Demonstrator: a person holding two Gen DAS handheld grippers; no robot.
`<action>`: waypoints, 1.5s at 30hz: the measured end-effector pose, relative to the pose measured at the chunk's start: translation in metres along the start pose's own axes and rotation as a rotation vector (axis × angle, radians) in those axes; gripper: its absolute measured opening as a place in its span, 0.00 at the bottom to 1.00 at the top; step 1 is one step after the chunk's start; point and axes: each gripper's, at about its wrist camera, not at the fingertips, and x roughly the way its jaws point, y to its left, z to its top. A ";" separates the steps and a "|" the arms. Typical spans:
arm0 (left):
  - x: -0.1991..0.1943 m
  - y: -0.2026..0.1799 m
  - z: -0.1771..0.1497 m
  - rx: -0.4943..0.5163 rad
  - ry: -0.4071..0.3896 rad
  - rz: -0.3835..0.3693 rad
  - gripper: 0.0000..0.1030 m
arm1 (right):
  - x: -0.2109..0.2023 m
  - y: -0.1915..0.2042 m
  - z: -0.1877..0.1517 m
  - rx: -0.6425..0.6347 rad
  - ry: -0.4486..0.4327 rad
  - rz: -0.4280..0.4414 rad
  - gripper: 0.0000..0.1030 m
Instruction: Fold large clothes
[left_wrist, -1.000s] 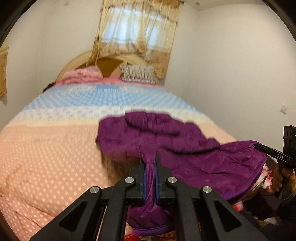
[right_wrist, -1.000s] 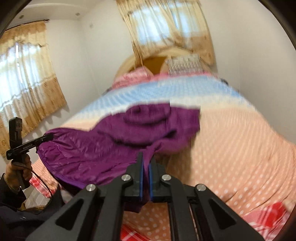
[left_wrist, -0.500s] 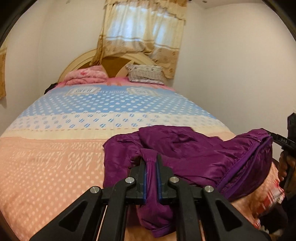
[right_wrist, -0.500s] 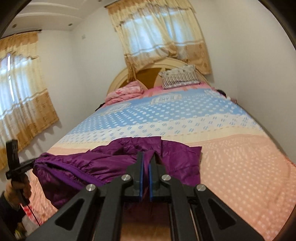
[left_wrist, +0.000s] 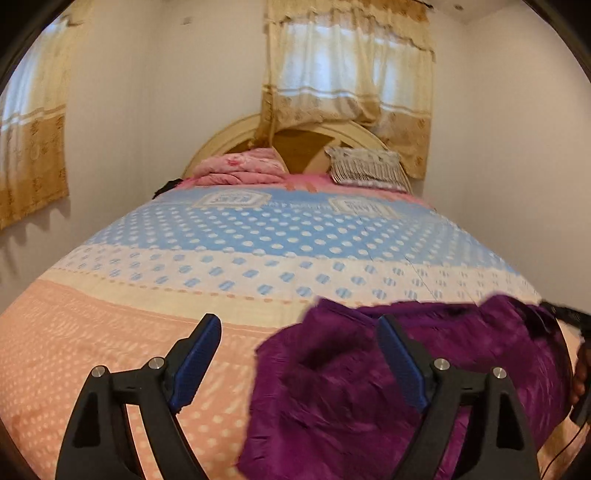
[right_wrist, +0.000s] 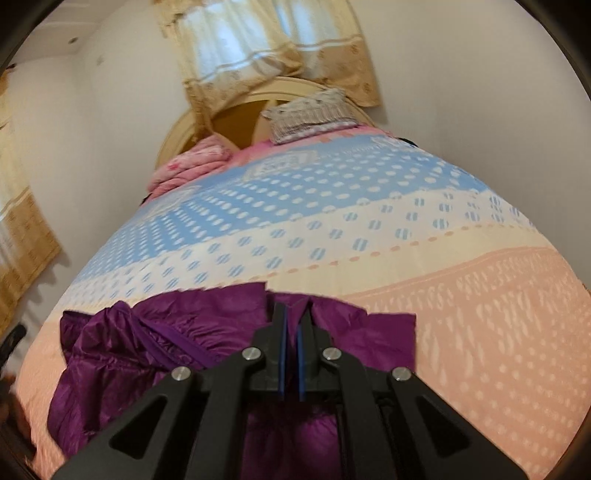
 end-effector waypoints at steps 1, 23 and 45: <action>0.008 -0.009 -0.002 0.018 0.010 0.017 0.84 | 0.008 0.000 0.001 -0.002 0.008 -0.013 0.06; 0.072 -0.060 -0.006 0.072 0.079 0.104 0.84 | 0.043 0.116 -0.045 -0.315 0.108 0.001 0.56; 0.164 -0.028 -0.049 -0.087 0.355 0.128 0.91 | 0.086 0.093 -0.052 -0.204 0.193 -0.040 0.70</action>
